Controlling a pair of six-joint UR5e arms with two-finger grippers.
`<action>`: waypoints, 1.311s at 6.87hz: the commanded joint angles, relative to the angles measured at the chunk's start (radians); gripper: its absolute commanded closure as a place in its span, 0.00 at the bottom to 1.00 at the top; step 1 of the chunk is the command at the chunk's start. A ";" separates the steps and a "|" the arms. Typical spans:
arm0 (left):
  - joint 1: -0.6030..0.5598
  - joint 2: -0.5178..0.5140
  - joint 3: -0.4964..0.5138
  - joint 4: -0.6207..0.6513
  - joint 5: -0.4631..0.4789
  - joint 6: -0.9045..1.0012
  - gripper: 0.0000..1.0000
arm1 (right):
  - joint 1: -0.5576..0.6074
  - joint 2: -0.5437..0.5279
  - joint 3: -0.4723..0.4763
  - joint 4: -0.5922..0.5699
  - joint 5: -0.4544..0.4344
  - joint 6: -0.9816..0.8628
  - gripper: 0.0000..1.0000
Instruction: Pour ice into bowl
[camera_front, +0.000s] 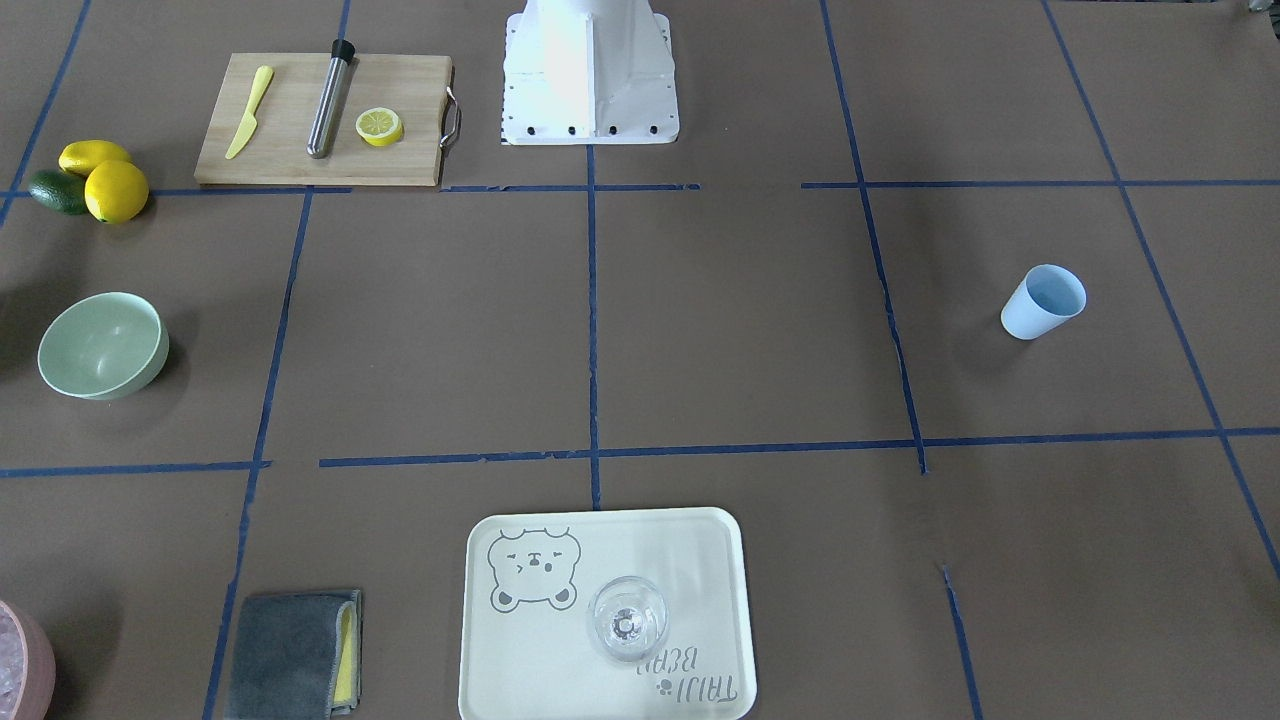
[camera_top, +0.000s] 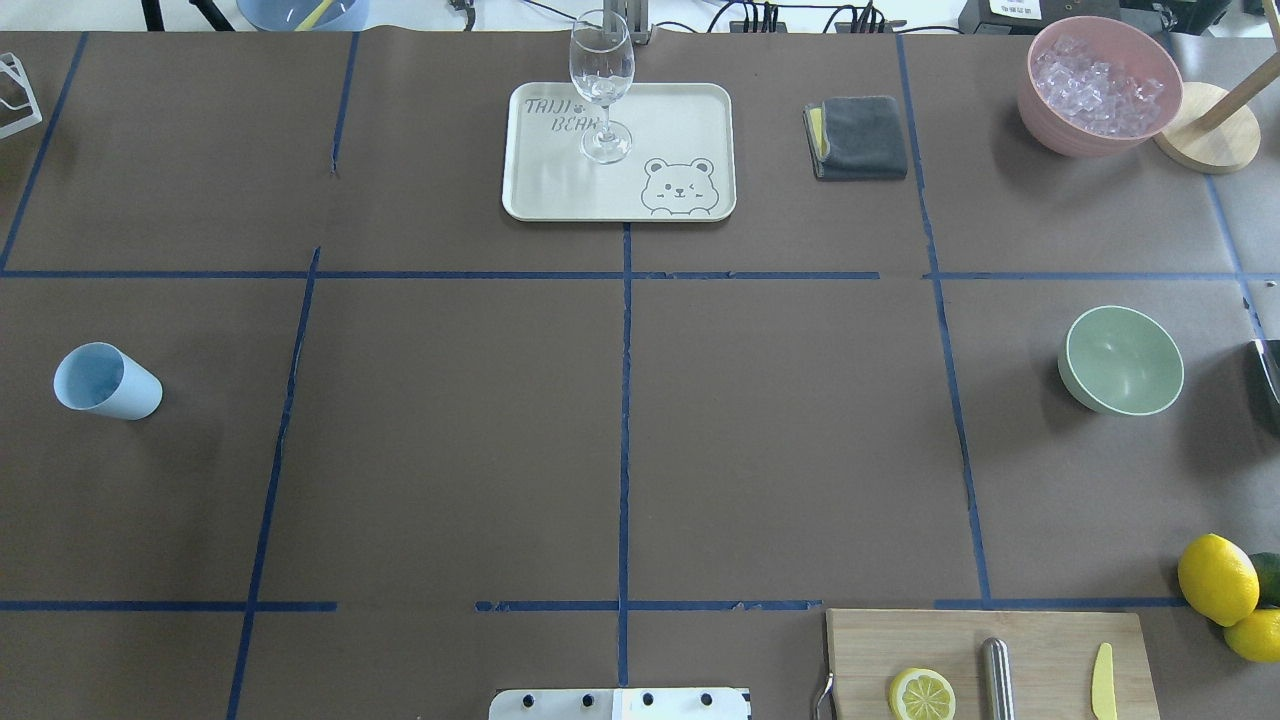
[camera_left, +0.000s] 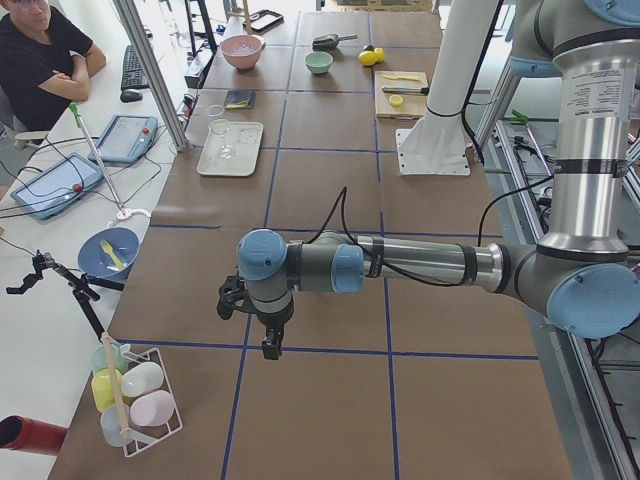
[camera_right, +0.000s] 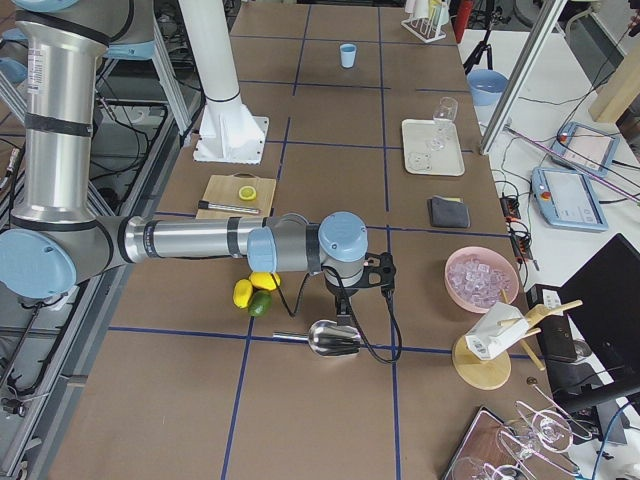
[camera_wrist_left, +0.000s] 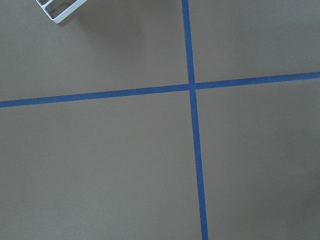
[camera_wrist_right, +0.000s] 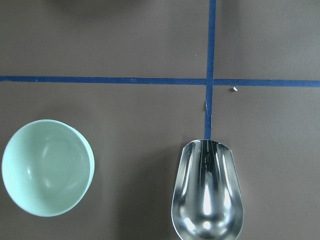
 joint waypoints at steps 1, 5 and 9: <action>0.000 -0.002 0.000 -0.001 0.000 -0.001 0.00 | 0.000 0.001 0.001 0.000 0.000 0.001 0.00; 0.008 -0.050 -0.123 -0.005 -0.009 -0.014 0.00 | -0.002 0.085 0.012 -0.009 0.009 0.042 0.00; 0.066 -0.102 -0.166 -0.176 -0.009 -0.014 0.00 | -0.093 0.084 -0.011 0.104 0.057 0.296 0.00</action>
